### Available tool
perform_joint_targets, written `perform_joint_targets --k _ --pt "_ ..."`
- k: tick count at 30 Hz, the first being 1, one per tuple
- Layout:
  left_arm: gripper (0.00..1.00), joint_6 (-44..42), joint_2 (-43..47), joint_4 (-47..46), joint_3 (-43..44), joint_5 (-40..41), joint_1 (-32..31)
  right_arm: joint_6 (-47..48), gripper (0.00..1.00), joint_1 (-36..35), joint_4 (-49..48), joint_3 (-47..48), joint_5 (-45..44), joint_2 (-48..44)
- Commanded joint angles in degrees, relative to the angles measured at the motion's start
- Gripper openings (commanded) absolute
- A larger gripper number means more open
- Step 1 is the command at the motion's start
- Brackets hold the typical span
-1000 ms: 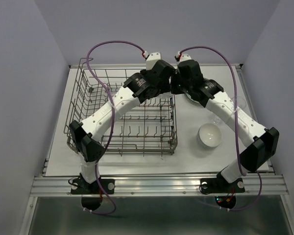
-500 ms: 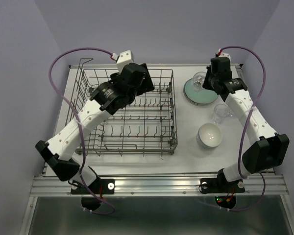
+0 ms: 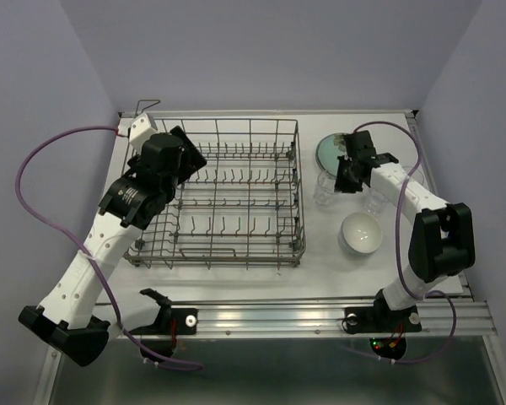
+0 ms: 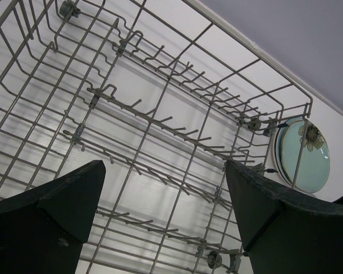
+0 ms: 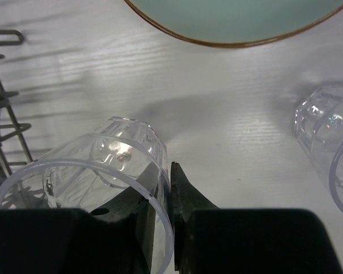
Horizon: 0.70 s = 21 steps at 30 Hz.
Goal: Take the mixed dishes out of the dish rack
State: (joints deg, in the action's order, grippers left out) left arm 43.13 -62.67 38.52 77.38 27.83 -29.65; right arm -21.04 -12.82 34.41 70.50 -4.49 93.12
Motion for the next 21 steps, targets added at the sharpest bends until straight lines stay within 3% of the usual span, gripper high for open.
perform_joint_targets --k 1,5,10,11,13,16,17,21 --pt "0.99 0.5 1.3 -1.2 -1.3 0.2 1.0 -0.7 0.09 0.0 -3.5 -2.6 -0.2 -1.3" --pt "0.99 0.5 0.5 -0.5 -1.3 0.0 1.9 -0.3 0.18 0.0 -4.2 -5.0 -0.2 -0.5" --pt "0.99 -0.2 -0.6 -0.2 0.0 -0.1 2.8 0.8 0.4 0.0 -4.3 -4.2 -1.3 -2.1" --pt "0.99 -0.4 -1.0 0.0 0.5 0.1 2.9 1.0 0.52 0.0 -3.9 -3.7 -1.4 -2.6" --pt "0.99 -0.7 -1.3 0.1 1.4 0.1 3.4 1.7 0.57 0.0 -3.7 -2.2 -0.1 -5.0" --pt "0.99 -1.0 -1.4 0.0 2.6 0.3 3.9 1.6 0.94 0.0 -3.0 1.2 0.7 -7.6" --pt "0.99 -1.3 -1.4 0.0 3.0 0.4 4.0 1.4 1.0 0.0 -2.9 2.4 0.6 -8.5" --pt "0.99 -2.3 -0.9 0.7 5.8 1.9 4.5 0.8 1.0 0.0 -2.9 9.4 -5.7 -13.7"
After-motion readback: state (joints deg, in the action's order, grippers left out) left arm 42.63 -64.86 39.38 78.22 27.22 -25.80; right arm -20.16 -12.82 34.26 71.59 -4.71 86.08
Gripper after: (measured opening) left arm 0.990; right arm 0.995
